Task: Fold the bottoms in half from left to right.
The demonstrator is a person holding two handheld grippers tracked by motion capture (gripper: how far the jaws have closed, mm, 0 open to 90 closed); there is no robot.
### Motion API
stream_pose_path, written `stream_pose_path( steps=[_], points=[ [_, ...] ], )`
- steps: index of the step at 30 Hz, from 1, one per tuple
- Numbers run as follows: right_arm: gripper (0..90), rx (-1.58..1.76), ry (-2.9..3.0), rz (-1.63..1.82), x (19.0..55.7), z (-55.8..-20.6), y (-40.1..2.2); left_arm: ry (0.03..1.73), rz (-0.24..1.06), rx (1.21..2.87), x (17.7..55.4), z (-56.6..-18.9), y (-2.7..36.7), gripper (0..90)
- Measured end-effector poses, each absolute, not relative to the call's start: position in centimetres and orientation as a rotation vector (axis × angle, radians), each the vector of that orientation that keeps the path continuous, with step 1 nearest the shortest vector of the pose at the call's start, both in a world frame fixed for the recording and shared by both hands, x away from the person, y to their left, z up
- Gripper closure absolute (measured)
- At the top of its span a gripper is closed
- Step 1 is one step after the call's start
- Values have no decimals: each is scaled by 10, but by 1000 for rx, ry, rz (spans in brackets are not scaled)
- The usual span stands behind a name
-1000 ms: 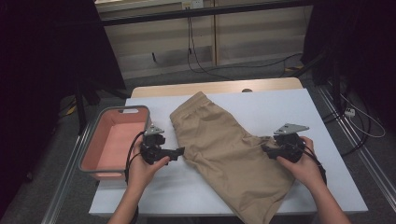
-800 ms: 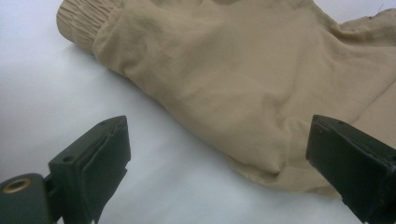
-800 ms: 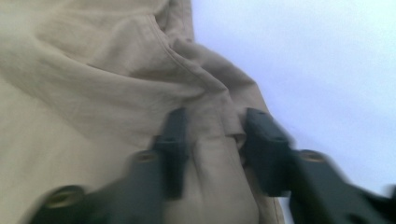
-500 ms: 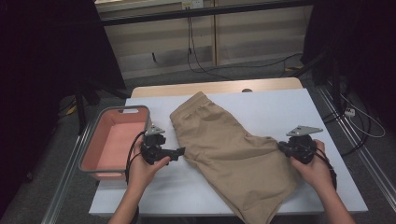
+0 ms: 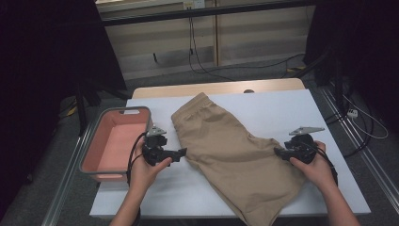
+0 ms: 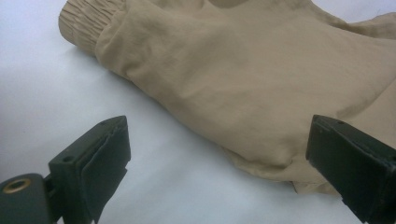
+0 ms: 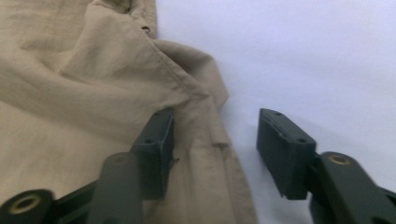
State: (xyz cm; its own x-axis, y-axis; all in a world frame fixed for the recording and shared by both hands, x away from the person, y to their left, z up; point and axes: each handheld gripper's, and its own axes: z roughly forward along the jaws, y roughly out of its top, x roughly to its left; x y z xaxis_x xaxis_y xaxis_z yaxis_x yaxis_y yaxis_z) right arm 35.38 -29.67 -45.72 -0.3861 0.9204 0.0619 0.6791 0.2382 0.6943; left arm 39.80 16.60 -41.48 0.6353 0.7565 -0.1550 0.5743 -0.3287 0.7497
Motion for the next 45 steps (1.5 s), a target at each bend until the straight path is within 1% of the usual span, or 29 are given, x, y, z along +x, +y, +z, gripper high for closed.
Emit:
stream_pose_path(
  steps=[2,3,5,7,13,17,22,25,27,28,31,33,38,39,40,42,45],
  points=[
    [702,1470,2196,966,353,-455,-295,1037,283,2039,398,-415,166,66],
    [729,1465,2199,968,353,-455,-294,1039,285,2038,398,-416,165,66],
    [825,1448,2213,940,352,-454,-291,1039,284,2040,398,-416,164,66],
    [860,1460,2209,947,352,-452,-293,1040,282,2037,398,-416,164,66],
    [883,1466,2166,943,350,-445,-304,1035,286,2042,398,-415,161,66],
    [884,1495,2086,911,350,-441,-325,1034,285,2045,399,-416,158,66],
    [883,1565,2031,899,353,-445,-344,1031,275,2058,399,-418,156,65],
    [878,1555,2036,918,353,-447,-345,1035,273,2054,400,-419,155,66],
    [851,1543,2019,928,351,-445,-343,1032,271,2056,400,-419,155,65],
    [820,1530,2018,921,350,-444,-341,1030,269,2059,400,-418,155,66],
    [672,1500,2021,926,348,-442,-335,1029,269,2053,400,-418,154,66],
    [550,1470,2032,913,346,-439,-329,1025,266,2056,400,-417,154,65],
    [372,1397,2059,951,342,-429,-312,1029,259,2049,401,-418,153,66],
    [372,1397,2059,951,342,-429,-312,1029,259,2049,401,-418,153,66],
    [331,1377,2075,965,340,-425,-304,1029,262,2053,402,-418,154,65],
    [304,1337,2092,986,339,-421,-294,1032,263,2052,402,-418,155,66],
    [294,1296,2123,1014,338,-418,-281,1030,262,2052,402,-417,156,66]
  ],
)
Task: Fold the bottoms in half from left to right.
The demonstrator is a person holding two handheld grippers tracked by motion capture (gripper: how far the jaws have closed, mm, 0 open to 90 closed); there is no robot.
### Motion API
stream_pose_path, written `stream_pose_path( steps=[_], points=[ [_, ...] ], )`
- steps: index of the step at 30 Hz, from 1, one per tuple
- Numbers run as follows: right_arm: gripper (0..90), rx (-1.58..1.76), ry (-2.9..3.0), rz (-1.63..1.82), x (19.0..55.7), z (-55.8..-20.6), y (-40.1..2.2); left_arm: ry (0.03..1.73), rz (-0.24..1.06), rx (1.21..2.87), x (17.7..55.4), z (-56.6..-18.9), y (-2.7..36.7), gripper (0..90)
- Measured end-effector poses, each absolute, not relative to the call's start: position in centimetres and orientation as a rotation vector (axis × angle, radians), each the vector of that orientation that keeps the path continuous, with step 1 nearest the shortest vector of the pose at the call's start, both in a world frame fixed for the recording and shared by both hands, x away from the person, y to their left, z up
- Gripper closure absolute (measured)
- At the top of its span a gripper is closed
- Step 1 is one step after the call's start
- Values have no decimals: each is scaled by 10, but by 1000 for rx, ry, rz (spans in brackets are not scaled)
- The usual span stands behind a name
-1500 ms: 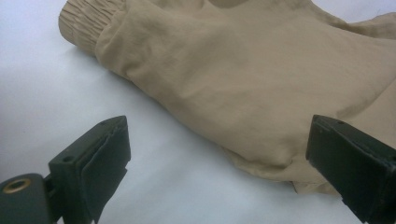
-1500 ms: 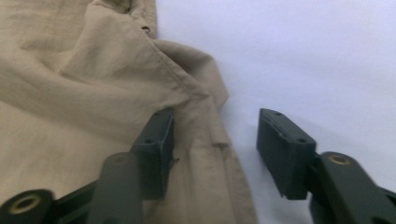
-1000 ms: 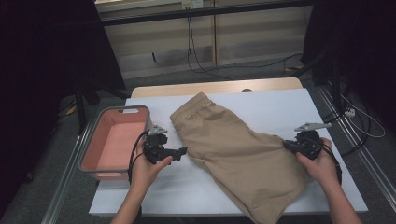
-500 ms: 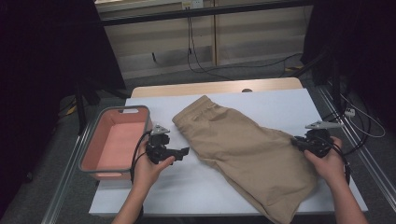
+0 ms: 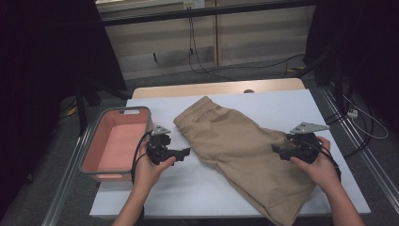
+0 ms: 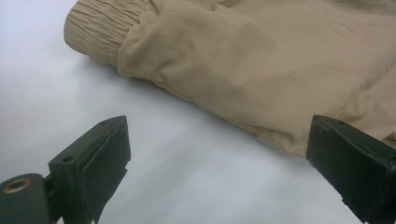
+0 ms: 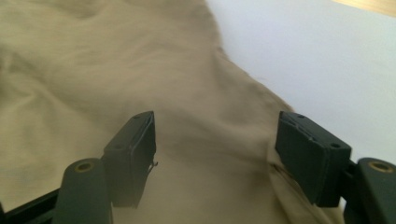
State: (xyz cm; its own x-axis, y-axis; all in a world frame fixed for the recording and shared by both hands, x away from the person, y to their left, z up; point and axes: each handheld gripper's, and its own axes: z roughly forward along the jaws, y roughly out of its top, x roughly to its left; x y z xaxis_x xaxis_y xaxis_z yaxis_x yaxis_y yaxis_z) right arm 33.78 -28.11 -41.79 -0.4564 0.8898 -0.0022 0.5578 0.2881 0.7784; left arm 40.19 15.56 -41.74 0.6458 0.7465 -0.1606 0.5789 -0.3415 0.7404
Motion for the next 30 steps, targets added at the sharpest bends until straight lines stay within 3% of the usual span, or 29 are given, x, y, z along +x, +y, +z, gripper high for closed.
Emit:
stream_pose_path(
  steps=[30],
  points=[
    [297,1051,2376,1055,333,-433,-189,1029,272,2061,403,-417,155,65]
  ],
)
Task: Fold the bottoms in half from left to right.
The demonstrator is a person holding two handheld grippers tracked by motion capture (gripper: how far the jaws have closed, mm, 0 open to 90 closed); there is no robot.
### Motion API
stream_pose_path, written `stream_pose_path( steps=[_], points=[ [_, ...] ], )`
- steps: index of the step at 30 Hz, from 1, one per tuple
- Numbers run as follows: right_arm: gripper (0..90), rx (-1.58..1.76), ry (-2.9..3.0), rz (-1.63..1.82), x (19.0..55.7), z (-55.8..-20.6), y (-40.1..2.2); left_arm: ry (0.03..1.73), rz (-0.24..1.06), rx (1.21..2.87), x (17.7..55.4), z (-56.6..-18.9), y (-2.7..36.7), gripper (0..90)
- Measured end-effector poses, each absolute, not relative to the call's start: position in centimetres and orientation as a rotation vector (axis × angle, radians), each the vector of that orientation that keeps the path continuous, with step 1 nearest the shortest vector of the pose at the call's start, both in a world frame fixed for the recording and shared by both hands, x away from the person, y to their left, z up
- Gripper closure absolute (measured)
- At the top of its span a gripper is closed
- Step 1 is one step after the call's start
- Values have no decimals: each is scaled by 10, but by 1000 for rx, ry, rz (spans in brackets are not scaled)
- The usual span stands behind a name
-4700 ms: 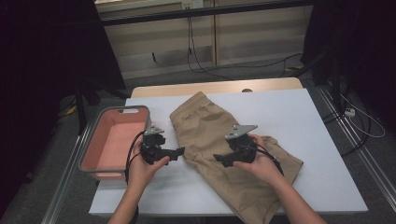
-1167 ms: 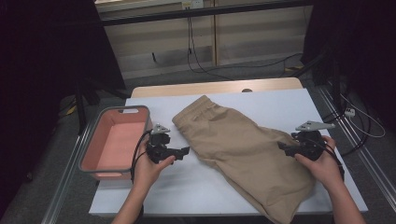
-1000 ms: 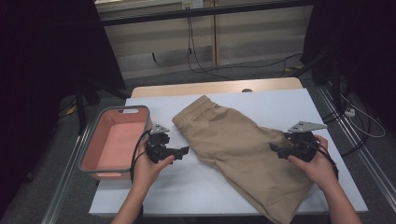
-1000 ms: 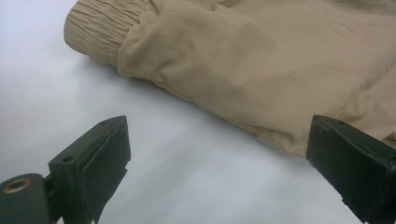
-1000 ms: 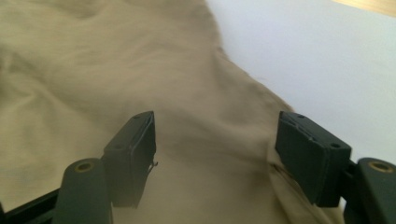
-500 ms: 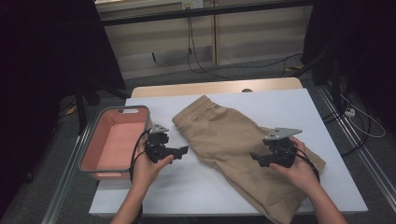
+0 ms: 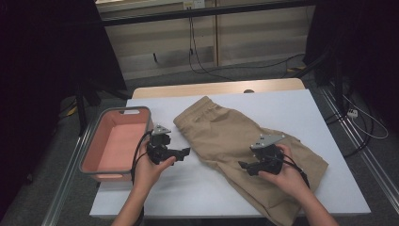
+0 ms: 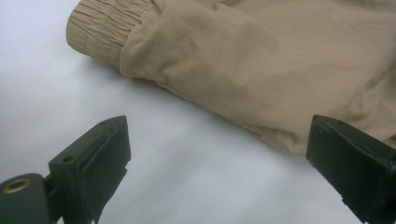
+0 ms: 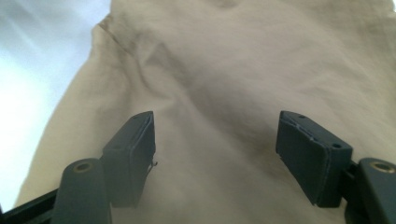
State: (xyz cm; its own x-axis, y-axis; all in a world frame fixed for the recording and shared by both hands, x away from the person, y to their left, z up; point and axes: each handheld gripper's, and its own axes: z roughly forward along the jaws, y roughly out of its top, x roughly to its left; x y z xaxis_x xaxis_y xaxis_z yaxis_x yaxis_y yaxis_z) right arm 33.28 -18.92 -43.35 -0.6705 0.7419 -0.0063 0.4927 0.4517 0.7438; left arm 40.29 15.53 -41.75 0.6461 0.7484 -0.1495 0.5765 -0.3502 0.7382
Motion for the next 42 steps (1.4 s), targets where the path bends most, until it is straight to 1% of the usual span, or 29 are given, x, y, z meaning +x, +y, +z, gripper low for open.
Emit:
stream_pose_path(
  steps=[2,4,6,10,13,14,21,24,29,30,32,36,37,38,40,42],
  points=[
    [306,1042,2380,1054,333,-434,-187,1030,273,2061,403,-417,155,65],
    [343,1049,2382,1081,333,-434,-182,1033,282,2056,403,-417,155,66],
    [423,1039,2379,1101,332,-433,-179,1033,282,2055,403,-417,155,65],
    [506,1014,2380,1139,331,-430,-171,1036,271,2067,403,-418,154,66],
    [527,1000,2387,1148,331,-429,-166,1036,271,2067,403,-418,154,66],
    [559,979,2402,1166,331,-430,-160,1037,276,2064,403,-418,154,66],
    [594,935,2440,1176,333,-433,-141,1037,278,2062,403,-419,154,65],
    [656,907,2506,1175,332,-441,-132,1034,281,2063,404,-419,154,66],
    [659,870,2569,1125,326,-449,-120,1036,271,2068,405,-419,156,66],
    [647,862,2572,1130,325,-450,-118,1036,271,2068,405,-419,156,66],
    [595,852,2561,1149,324,-447,-115,1036,272,2071,405,-419,157,65],
    [594,839,2550,1176,323,-444,-110,1061,287,2052,406,-423,156,65],
    [592,830,2555,1167,323,-445,-108,1058,260,2064,407,-422,157,65],
    [591,803,2572,1131,323,-448,-102,1060,261,2066,408,-423,156,64],
    [627,795,2561,1089,323,-451,-98,1057,274,2051,407,-421,154,62],
    [686,804,2542,1071,324,-453,-99,1058,264,2050,407,-420,153,56]
  ],
)
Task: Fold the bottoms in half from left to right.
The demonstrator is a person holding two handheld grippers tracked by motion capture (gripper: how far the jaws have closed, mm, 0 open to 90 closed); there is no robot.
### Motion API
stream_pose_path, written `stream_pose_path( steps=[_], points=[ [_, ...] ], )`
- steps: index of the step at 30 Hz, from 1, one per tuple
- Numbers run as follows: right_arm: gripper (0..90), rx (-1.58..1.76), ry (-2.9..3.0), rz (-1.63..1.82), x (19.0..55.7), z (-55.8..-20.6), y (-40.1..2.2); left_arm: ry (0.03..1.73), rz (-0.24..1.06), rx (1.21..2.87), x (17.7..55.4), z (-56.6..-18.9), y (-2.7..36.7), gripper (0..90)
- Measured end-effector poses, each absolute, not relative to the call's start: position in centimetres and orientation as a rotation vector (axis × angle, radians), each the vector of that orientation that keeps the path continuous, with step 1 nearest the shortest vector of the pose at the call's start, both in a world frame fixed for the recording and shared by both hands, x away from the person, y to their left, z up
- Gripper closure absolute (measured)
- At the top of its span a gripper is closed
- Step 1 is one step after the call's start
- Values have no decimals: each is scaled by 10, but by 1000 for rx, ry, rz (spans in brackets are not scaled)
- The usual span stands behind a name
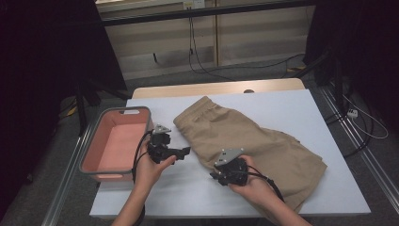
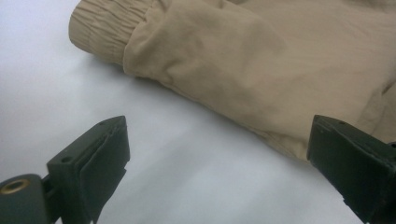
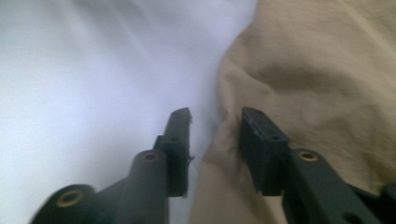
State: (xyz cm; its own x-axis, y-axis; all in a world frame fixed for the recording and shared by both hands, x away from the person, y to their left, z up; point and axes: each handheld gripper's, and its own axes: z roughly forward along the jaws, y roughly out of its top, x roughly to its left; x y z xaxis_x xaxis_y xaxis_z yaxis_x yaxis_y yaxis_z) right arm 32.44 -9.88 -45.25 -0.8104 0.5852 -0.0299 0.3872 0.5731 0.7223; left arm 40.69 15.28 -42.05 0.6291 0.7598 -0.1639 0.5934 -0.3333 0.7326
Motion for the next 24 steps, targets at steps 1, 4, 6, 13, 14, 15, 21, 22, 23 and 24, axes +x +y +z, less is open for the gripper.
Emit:
stream_pose_path(
  steps=[1,4,6,13,14,15,21,22,23,24],
  points=[
    [703,807,2530,1058,325,-454,-100,1050,261,2051,407,-420,152,55],
    [761,801,2522,1043,326,-457,-101,1054,268,2047,408,-420,149,42],
    [805,780,2518,1028,327,-457,-101,1062,264,2034,408,-420,148,42],
    [885,799,2509,1055,328,-457,-103,1067,264,2031,409,-420,146,38],
    [887,797,2512,1058,327,-456,-103,1074,268,2025,409,-420,146,37],
    [889,798,2509,1068,326,-456,-104,1077,267,2018,409,-420,146,37],
    [894,758,2521,1087,317,-452,-101,1079,281,2022,411,-419,146,36],
    [895,751,2522,1087,316,-452,-100,1082,281,2017,412,-419,146,36],
    [895,743,2526,1087,314,-452,-99,1086,284,2017,412,-419,146,36],
    [895,729,2531,1083,313,-452,-99,1086,284,2017,412,-419,146,36]
  ],
)
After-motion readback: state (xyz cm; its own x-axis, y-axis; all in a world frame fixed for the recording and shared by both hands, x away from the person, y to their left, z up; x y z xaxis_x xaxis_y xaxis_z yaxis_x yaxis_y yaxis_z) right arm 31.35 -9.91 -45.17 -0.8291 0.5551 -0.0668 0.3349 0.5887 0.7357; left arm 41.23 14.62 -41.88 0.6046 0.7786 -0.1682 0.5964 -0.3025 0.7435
